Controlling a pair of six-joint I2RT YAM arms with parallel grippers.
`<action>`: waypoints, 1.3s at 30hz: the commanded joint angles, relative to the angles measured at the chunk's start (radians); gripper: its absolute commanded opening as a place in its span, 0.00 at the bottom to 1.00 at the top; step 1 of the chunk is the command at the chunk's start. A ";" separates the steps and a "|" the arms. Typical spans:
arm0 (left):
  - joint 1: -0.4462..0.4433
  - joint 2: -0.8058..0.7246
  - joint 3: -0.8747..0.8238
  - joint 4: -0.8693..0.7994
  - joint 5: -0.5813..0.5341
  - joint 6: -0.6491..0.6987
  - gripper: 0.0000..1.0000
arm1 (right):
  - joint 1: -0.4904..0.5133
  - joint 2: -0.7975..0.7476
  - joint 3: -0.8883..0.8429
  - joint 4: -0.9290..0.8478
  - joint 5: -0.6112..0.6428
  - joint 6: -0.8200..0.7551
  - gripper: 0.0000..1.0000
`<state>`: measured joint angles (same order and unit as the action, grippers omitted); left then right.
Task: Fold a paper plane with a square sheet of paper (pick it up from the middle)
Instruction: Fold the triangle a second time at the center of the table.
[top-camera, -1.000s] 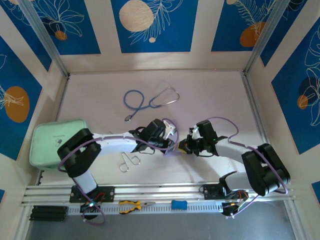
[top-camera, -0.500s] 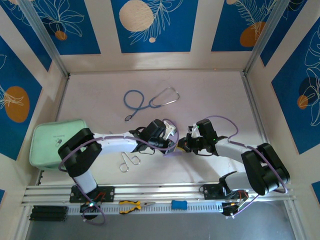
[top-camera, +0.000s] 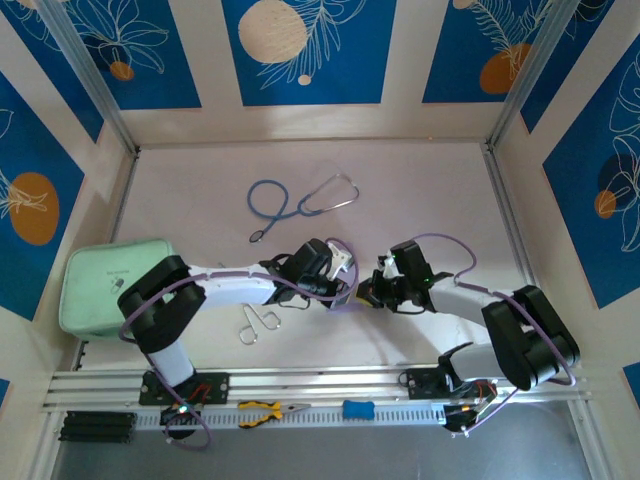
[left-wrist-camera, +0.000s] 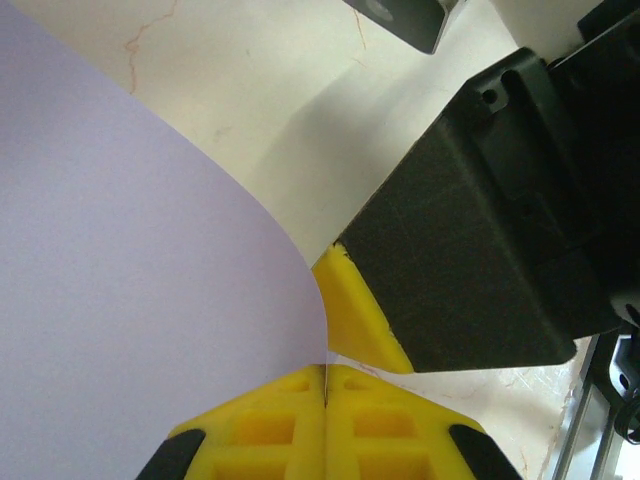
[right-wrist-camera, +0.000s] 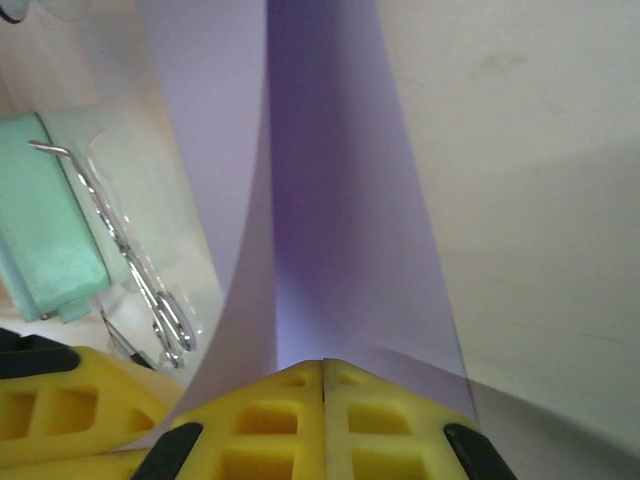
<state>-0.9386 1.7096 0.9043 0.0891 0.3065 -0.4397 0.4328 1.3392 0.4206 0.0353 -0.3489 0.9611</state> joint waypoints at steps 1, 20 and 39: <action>0.010 0.001 0.011 -0.009 -0.002 0.000 0.00 | 0.007 0.011 0.010 -0.019 0.027 0.017 0.02; 0.022 -0.014 0.003 -0.023 -0.006 0.003 0.00 | 0.037 0.097 0.033 -0.105 0.112 -0.034 0.00; 0.073 0.050 0.064 -0.146 -0.053 0.098 0.00 | 0.026 0.141 0.098 -0.178 0.104 -0.130 0.00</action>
<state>-0.8787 1.7424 0.9325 -0.0029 0.2840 -0.3904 0.4633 1.4590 0.5171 -0.0830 -0.2649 0.8520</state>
